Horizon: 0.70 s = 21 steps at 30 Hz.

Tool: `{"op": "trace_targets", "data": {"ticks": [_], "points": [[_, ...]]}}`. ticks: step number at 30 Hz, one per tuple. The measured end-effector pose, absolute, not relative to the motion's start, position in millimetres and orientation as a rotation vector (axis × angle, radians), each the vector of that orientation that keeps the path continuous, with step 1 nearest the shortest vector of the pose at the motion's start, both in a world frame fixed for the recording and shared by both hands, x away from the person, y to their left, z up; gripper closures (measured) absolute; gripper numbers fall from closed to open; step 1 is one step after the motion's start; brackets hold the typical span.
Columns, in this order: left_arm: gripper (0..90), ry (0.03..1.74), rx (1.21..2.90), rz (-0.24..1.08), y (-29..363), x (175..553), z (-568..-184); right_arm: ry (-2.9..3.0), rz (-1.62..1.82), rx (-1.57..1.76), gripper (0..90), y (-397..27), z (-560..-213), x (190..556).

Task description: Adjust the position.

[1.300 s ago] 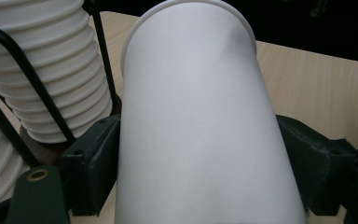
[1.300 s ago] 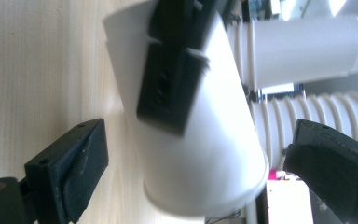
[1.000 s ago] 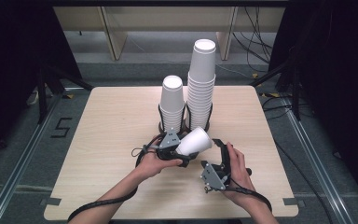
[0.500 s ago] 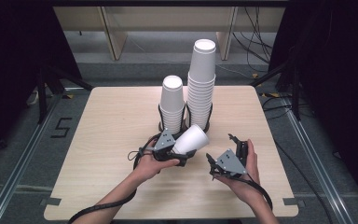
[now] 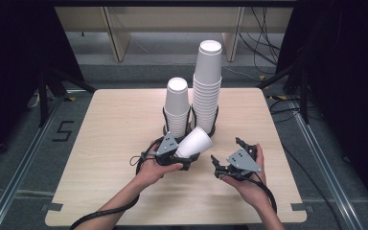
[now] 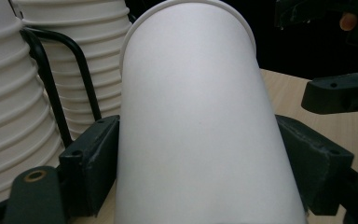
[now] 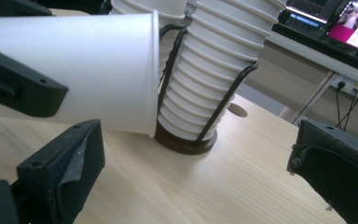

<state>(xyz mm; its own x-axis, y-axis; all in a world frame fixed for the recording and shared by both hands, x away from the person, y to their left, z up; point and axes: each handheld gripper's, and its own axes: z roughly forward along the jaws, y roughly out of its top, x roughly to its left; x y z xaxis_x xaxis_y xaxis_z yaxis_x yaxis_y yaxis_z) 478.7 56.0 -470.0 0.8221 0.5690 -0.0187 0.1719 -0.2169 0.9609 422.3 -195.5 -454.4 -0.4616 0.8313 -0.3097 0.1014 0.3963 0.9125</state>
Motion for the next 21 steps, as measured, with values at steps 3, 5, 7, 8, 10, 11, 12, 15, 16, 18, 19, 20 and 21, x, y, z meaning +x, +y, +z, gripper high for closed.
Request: {"op": "trace_targets", "data": {"ticks": [3, 5, 7, 8, 10, 11, 12, 15, 16, 18, 19, 20, 21], "points": [[19.2, 0.57, 1.779, 0.403, 55.3, 478.9, -469.8, 1.845, 1.194, 0.875, 3.0, -194.9, -453.8, 422.7], [19.2, 0.568, 1.782, 0.405, 55.0, 479.0, -469.8, 1.835, 1.233, 0.915, 2.9, -195.2, -453.5, 423.6], [19.2, 0.568, 1.781, 0.406, 54.4, 479.0, -469.9, 1.82, 1.232, 0.883, 2.9, -196.3, -452.8, 426.2], [19.2, 0.567, 1.782, 0.407, 54.3, 479.1, -469.8, 1.826, 1.238, 0.908, 2.9, -195.5, -452.4, 425.2], [19.2, 0.566, 1.78, 0.41, 54.3, 479.8, -469.6, 1.814, 1.251, 0.91, 2.8, -196.1, -451.8, 426.3], [19.2, 0.566, 1.78, 0.411, 54.3, 480.0, -469.4, 1.802, 1.267, 0.925, 2.8, -195.9, -451.4, 426.7], [19.1, 0.567, 1.78, 0.413, 54.2, 480.2, -469.3, 1.806, 1.295, 0.974, 2.8, -195.0, -451.2, 425.7], [19.2, 0.566, 1.781, 0.417, 53.9, 480.5, -468.7, 1.794, 1.35, 1.035, 0.5, -196.9, -450.7, 428.3], [19.2, 0.566, 1.781, 0.418, 53.7, 480.7, -468.4, 1.79, 1.367, 1.044, 0.5, -197.5, -451.0, 429.6], [19.2, 0.564, 1.78, 0.42, 53.3, 481.0, -467.8, 1.779, 1.405, 1.057, 0.5, -197.1, -451.0, 430.9], [19.2, 0.564, 1.776, 0.42, 52.8, 481.1, -467.7, 1.774, 1.407, 1.072, 0.5, -196.9, -450.8, 430.8], [19.2, 0.565, 1.777, 0.418, 52.6, 481.1, -467.3, 1.779, 1.421, 1.082, 0.5, -196.5, -450.7, 431.2], [19.1, 0.564, 1.777, 0.42, 52.1, 481.2, -467.0, 1.766, 1.426, 1.089, 0.5, -196.1, -450.7, 431.5]]}}
